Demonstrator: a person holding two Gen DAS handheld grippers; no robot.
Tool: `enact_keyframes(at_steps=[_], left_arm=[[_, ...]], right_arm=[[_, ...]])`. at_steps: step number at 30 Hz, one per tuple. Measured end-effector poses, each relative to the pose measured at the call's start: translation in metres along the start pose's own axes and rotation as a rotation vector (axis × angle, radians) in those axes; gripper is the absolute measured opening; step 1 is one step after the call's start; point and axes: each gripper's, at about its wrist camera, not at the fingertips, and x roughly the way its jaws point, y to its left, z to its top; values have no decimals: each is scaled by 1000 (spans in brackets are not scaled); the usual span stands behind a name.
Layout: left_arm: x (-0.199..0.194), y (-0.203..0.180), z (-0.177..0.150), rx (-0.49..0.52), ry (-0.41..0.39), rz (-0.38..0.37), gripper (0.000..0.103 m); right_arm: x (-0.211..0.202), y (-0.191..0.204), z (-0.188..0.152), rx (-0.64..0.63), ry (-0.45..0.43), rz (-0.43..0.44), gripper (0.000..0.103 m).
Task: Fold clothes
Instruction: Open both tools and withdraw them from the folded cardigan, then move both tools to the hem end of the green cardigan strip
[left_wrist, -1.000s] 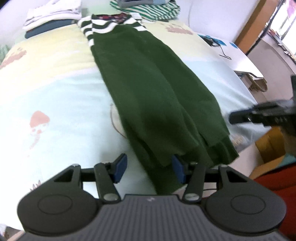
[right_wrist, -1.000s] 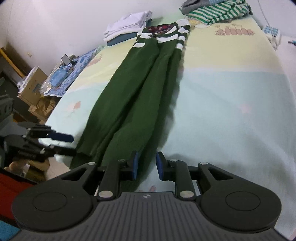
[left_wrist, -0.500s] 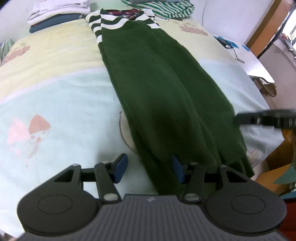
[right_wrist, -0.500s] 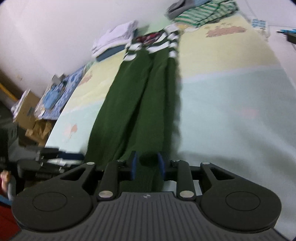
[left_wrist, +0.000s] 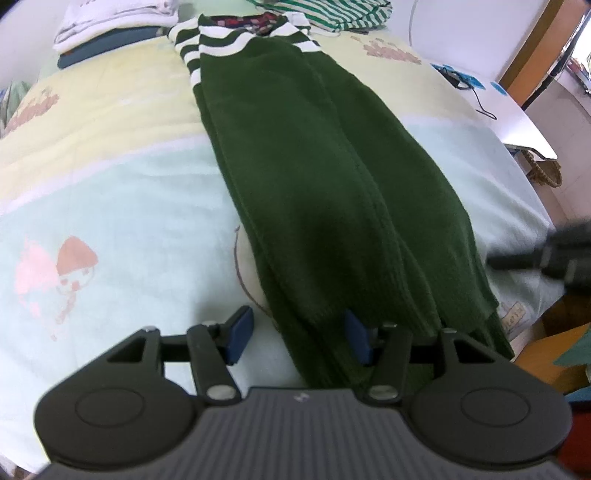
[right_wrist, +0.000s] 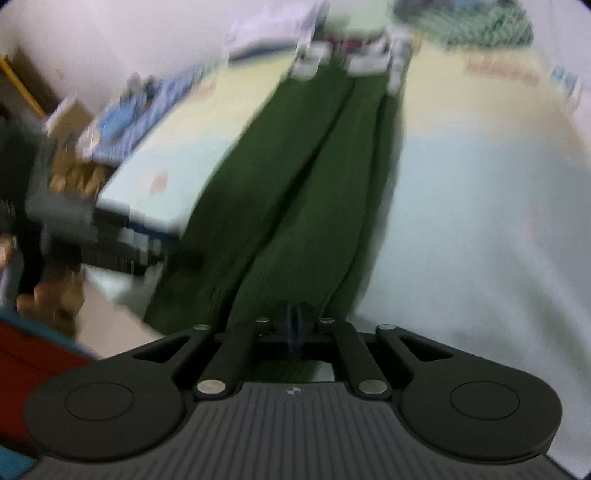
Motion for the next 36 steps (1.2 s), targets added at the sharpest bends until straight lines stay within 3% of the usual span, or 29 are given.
enact_keyframes(at_steps=[1,2,3,6,9,14,17,20,22,27,30,36], left_arm=[[0,3,2,-13,-5,-5,58],[0,6,4,-29,-7,-11,60],[1,8,7,-47,-3,-21,62],[5,10,12,-76,7,-42,62],[5,5,10,-56,2,-20,62],[3,4,5,-51,1,-5,60],[4,3,4,-43,1,7,60],[4,0,9,-38,-4,48,60],[6,-1,15,-41,-2,68,60],[16,-1,26,-62,15,93,62],[18,-3,27,-65,16,113,66],[20,-6,29,-74,17,148,68]], right_arm=[[-1,-7,7,29,-25,-5,28],[1,-15,15,67,-36,-5,37],[3,-23,23,106,-47,-6,39],[23,-35,31,121,-36,-1,24],[37,-32,31,100,-2,4,21],[32,-30,29,112,31,3,3],[34,-28,22,83,74,-50,3],[38,-23,16,33,53,-81,4],[31,-17,21,7,15,-105,14],[37,-15,29,35,-4,-94,27],[48,-15,25,48,11,-126,27],[45,-14,23,37,3,-147,15]])
